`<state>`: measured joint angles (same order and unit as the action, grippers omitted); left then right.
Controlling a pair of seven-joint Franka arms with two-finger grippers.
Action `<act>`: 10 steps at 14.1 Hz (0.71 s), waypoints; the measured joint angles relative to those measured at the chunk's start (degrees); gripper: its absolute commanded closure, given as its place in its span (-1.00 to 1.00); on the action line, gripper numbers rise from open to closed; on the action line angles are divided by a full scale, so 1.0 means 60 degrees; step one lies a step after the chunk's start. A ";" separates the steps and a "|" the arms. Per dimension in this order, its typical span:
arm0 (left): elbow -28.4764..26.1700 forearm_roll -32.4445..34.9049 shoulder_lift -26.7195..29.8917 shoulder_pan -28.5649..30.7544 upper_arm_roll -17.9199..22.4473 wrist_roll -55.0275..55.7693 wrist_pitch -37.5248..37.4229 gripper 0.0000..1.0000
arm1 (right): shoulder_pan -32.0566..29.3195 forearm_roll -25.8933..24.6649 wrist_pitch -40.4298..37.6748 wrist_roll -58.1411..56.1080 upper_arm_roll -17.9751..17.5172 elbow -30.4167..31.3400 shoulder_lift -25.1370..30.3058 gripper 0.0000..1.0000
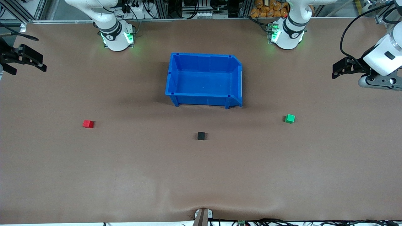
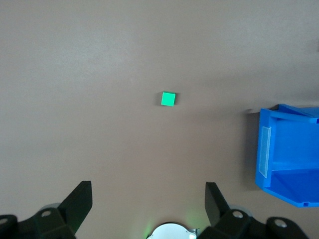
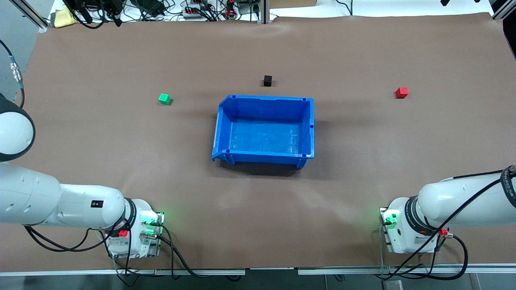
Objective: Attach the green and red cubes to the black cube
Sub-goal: 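Move the right gripper toward the red cube while the left gripper reaches the green cube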
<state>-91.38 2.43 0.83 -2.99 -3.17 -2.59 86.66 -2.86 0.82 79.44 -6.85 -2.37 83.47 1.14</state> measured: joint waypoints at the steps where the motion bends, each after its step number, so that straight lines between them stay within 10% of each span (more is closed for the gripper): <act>1: 0.0001 0.0000 0.0000 0.0000 0.0000 -0.0003 0.0000 -1.00 | 0.0000 0.0009 0.0000 0.0002 -0.0001 0.0000 0.0000 -1.00; 10: -0.0033 0.0000 -0.0179 0.0032 0.0016 -0.0002 -0.0002 -1.00 | -0.0078 0.0004 -0.0019 0.0049 0.0019 0.0003 -0.0061 -1.00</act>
<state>-91.58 2.43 -0.24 -2.80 -3.08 -2.61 86.65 -3.33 0.85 79.32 -6.55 -2.26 83.49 0.78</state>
